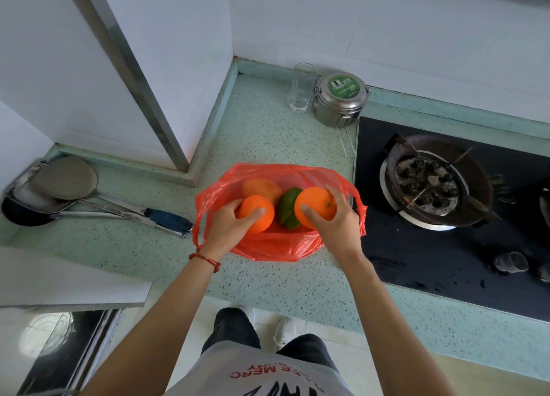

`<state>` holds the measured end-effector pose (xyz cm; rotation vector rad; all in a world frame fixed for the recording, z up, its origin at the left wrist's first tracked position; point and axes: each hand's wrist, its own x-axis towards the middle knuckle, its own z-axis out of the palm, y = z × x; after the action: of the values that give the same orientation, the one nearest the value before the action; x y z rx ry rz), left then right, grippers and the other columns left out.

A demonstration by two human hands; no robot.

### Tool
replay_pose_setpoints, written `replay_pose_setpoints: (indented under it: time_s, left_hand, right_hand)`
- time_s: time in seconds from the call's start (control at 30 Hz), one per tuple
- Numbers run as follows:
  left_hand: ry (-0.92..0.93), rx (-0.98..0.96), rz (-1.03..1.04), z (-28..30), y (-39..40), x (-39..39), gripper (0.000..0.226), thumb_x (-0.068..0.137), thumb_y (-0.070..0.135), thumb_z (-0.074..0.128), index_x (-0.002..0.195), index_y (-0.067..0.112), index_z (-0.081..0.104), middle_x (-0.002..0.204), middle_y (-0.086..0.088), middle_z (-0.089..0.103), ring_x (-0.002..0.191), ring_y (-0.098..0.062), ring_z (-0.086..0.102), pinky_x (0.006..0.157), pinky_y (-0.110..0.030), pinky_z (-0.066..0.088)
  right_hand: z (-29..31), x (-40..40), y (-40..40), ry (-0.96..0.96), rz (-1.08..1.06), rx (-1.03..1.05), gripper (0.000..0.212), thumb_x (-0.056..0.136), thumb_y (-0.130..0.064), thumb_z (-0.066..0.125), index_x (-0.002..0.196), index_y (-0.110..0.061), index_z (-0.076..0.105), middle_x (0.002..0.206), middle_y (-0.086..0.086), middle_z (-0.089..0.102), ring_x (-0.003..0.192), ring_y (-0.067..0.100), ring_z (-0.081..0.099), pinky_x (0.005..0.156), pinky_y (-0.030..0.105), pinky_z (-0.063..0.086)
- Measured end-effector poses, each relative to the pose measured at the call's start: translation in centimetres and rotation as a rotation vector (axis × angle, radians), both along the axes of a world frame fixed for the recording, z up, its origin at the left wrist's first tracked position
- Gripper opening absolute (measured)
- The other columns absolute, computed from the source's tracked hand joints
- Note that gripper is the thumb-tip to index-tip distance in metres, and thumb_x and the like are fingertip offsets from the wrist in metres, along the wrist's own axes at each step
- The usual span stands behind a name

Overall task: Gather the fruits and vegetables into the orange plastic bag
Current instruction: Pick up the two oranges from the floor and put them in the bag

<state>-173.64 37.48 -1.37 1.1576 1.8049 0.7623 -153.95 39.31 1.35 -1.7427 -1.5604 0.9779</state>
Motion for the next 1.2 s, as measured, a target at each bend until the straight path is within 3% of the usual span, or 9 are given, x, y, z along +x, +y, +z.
replay_pose_setpoints:
  time_s: [0.13,0.4,0.57,0.73,0.87,1.03,1.2]
  left_hand:
    - [0.031,-0.029,0.0,-0.7,0.4,-0.5,0.048,0.083,0.034,0.062,0.123,0.01,0.053,0.119,-0.013,0.061,0.107,-0.027,0.056,0.084,-0.03,0.039]
    - [0.092,-0.059,-0.075,-0.9,0.8,-0.8,0.048,0.086,0.038,0.055,0.126,0.011,0.051,0.122,-0.013,0.06,0.11,-0.028,0.055,0.084,-0.029,0.038]
    - [0.097,-0.016,-0.037,-0.4,0.7,-0.6,0.055,0.088,0.039,0.053,0.133,0.009,0.042,0.137,-0.011,0.049,0.127,-0.026,0.044,0.102,-0.034,0.033]
    - [0.0,0.1,0.025,0.6,0.7,-0.8,0.047,0.088,0.033,0.054,0.128,0.009,0.048,0.132,-0.009,0.054,0.124,-0.021,0.047,0.104,-0.031,0.036]
    - [0.007,0.137,0.046,1.7,0.6,-1.3,0.041,0.091,0.03,0.05,0.127,0.01,0.051,0.13,-0.007,0.055,0.12,-0.014,0.049,0.091,-0.014,0.034]
    - [-0.018,0.155,0.087,2.2,0.3,-2.2,0.039,0.092,0.03,0.048,0.126,0.01,0.051,0.131,-0.006,0.055,0.108,-0.003,0.045,0.091,-0.018,0.033]
    - [-0.029,0.148,0.093,2.0,-0.1,-2.7,0.037,0.093,0.03,0.047,0.124,0.01,0.053,0.128,-0.007,0.057,0.107,-0.004,0.047,0.089,-0.019,0.034]
  right_hand:
    - [0.1,-0.5,-0.1,0.021,0.019,-0.021,0.068,0.076,-0.04,0.07,0.134,-0.02,0.041,0.11,-0.011,0.044,0.101,0.008,0.043,0.083,0.024,0.038]
    - [0.3,-0.7,0.4,0.039,0.004,-0.04,0.064,0.078,-0.04,0.068,0.133,-0.02,0.042,0.11,-0.009,0.044,0.1,0.009,0.043,0.081,0.025,0.037]
    - [0.3,-0.6,0.7,0.032,0.003,-0.056,0.065,0.079,-0.041,0.067,0.134,-0.019,0.041,0.11,-0.008,0.044,0.101,0.009,0.042,0.082,0.025,0.037]
    - [0.3,-1.1,0.8,0.046,0.012,-0.035,0.063,0.078,-0.041,0.068,0.132,-0.022,0.043,0.11,-0.01,0.047,0.101,0.007,0.043,0.083,0.024,0.035]
    - [0.4,-2.5,1.2,0.071,0.047,-0.024,0.063,0.075,-0.044,0.069,0.129,-0.023,0.046,0.112,-0.008,0.052,0.103,0.008,0.047,0.086,0.025,0.039]
    - [-0.1,-5.0,2.1,0.051,0.119,-0.03,0.061,0.074,-0.045,0.07,0.127,-0.024,0.049,0.118,-0.005,0.059,0.107,0.01,0.051,0.088,0.023,0.04]
    - [-0.9,-6.6,2.6,-0.011,0.158,-0.024,0.062,0.074,-0.049,0.068,0.128,-0.025,0.048,0.123,-0.001,0.059,0.115,0.018,0.051,0.1,0.038,0.041]
